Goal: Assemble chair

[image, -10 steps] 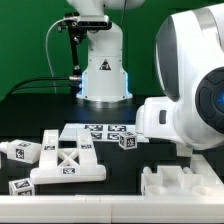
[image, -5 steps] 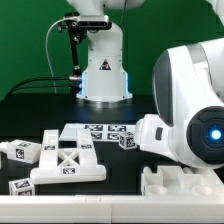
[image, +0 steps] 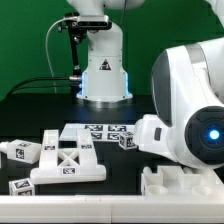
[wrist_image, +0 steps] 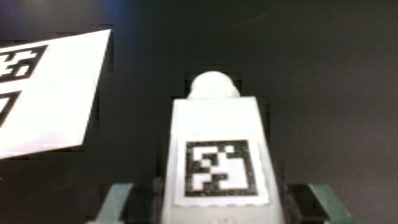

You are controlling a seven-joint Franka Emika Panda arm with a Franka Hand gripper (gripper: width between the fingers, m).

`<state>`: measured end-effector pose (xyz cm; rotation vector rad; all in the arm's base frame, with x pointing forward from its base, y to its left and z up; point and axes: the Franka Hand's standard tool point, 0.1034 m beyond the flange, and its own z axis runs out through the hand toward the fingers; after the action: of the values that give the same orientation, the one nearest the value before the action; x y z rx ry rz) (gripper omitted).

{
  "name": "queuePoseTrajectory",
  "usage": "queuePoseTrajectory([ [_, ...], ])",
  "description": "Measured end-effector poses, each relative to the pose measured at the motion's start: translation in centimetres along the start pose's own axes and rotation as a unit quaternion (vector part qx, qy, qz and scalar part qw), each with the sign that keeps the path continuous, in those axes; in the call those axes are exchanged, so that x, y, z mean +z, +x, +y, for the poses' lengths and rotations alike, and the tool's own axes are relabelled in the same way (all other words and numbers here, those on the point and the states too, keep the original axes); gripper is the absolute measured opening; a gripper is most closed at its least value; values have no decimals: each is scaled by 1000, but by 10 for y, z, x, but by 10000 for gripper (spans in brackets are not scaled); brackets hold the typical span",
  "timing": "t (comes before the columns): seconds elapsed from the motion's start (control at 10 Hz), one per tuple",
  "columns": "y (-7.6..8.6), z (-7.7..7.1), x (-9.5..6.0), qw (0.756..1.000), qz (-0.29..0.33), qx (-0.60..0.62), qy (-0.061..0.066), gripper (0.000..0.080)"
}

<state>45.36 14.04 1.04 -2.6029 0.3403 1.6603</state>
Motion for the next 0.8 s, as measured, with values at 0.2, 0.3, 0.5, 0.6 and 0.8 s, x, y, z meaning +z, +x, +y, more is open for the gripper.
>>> queuePoseTrajectory([
  [0.2,-15,10,-23,1000,3,-9,5,285],
  [0.3,-27,15,-52,999,46,-25,11,285],
  [0.5,-65,30,-94,992,112,-50,14,285],
  [0.6,-72,32,-105,987,149,-53,12,285],
  [0.8,-78,21,-98,977,210,-43,8,285],
])
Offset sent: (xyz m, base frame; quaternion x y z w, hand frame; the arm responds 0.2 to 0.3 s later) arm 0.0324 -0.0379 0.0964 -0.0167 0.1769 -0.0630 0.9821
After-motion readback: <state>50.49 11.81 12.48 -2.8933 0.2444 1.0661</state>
